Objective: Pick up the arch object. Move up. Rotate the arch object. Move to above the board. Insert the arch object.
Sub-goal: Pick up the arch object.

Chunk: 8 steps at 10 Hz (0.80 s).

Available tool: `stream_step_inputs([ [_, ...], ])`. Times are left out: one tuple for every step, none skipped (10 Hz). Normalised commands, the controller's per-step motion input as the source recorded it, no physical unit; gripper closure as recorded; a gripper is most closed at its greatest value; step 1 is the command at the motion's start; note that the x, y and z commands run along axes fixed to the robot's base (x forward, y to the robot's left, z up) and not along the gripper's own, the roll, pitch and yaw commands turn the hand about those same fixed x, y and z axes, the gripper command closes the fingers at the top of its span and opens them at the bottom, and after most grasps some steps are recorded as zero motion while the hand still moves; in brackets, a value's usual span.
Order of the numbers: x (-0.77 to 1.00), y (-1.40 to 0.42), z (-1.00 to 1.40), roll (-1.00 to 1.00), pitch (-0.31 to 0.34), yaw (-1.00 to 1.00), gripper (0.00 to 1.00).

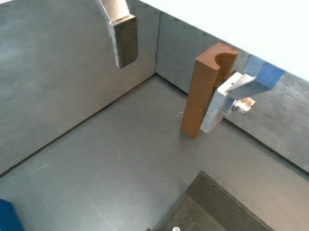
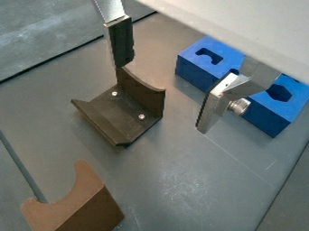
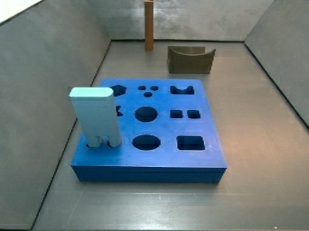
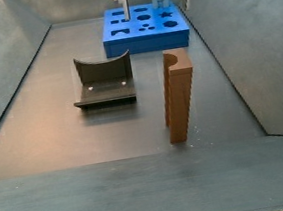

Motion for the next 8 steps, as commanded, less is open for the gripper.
stream_step_inputs([
  [0.0,0.36,0.0,-0.03,0.001,0.0,0.0],
  [-0.15,0.69,0.0,-0.09,0.0,0.0,0.0],
  [-0.08,0.9,0.0,-0.17,0.0,0.09,0.0],
  [-0.15,0.86,0.0,-0.14,0.0,0.11,0.0],
  [-0.14,0.85,-0.03,-0.16,-0.049,0.11,0.0],
  [-0.07,0.78,-0.08,-0.15,-0.071,0.09,0.0],
  [0.0,0.65,-0.26,-0.1,-0.116,0.07,0.0],
  [0.0,0.39,-0.45,0.0,-0.143,0.07,0.0],
])
